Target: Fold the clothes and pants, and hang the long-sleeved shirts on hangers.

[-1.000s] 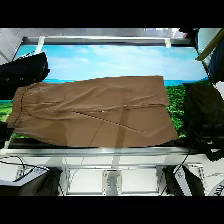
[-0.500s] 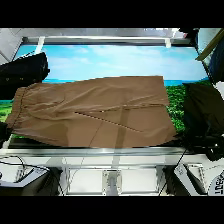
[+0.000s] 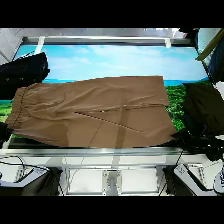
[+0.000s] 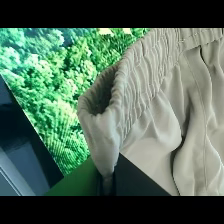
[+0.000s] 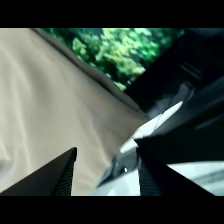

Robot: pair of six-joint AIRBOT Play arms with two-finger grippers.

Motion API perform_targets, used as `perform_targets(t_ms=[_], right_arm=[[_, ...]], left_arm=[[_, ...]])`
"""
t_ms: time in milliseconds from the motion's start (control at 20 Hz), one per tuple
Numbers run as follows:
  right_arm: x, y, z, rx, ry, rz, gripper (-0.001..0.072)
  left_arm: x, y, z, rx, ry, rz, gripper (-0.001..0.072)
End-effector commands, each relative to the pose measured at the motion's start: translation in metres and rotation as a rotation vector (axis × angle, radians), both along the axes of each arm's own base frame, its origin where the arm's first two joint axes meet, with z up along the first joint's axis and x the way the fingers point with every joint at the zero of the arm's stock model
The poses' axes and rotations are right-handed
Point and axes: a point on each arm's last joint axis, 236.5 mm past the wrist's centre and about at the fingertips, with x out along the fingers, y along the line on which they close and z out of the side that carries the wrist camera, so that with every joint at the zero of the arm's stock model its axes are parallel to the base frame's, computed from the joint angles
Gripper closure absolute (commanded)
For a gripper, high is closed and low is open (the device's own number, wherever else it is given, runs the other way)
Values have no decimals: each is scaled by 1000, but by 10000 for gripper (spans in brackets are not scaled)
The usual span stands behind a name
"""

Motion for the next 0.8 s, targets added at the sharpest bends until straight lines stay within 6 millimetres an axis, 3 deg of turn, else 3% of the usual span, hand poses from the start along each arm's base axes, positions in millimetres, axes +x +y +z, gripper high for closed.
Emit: perform_targets(t_ms=[0, 150, 200, 300, 400, 500, 600, 750], right_arm=[[17, -13, -4, -49, -51, -68, 305], [18, -15, -5, -62, -55, -68, 311], [18, -16, -5, -64, -57, -69, 349], [19, -17, -5, -75, -66, -57, 493], [21, -18, -4, -84, -80, -48, 692], [22, -12, 3, -61, -91, -13, 696], [23, -9, 27, -55, -126, 82, 697], [26, -25, 83, -164, -173, 196, 696]], left_arm=[[0, 1, 1, 3, 0, 0, 690], [0, 1, 1, 5, 1, 0, 690], [0, 2, 1, 9, 0, 3, 690], [0, 3, 1, 12, 0, 6, 690], [-1, 4, 0, 16, 6, 3, 691], [-9, 6, -1, 44, 57, -38, 691], [-26, 7, 5, 61, 157, -108, 691], [-48, 15, 33, 96, 277, -155, 691]])
